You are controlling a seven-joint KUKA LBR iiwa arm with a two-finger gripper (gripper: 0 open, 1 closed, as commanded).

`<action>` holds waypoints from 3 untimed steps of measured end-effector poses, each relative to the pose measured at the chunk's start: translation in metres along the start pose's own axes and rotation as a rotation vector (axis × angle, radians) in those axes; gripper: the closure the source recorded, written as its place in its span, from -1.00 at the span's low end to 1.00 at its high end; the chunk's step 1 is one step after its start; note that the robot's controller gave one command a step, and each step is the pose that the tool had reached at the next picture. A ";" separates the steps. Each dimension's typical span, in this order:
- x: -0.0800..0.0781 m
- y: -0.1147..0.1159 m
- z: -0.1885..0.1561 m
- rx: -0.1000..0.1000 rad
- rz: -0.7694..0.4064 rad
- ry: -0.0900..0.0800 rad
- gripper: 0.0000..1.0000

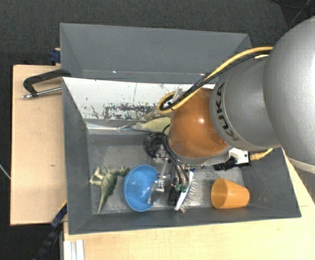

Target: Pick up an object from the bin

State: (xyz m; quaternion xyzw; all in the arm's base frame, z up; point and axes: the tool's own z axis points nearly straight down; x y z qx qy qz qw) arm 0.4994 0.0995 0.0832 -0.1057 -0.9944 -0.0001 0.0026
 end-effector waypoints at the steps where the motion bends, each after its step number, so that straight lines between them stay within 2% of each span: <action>1: -0.001 0.001 -0.003 -0.003 0.000 -0.005 1.00; 2: -0.010 0.014 -0.196 -0.007 -0.013 -0.018 1.00; 3: -0.007 0.012 -0.196 -0.002 -0.437 -0.013 1.00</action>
Offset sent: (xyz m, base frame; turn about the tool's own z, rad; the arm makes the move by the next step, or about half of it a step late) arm 0.0000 0.0000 0.0000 0.0000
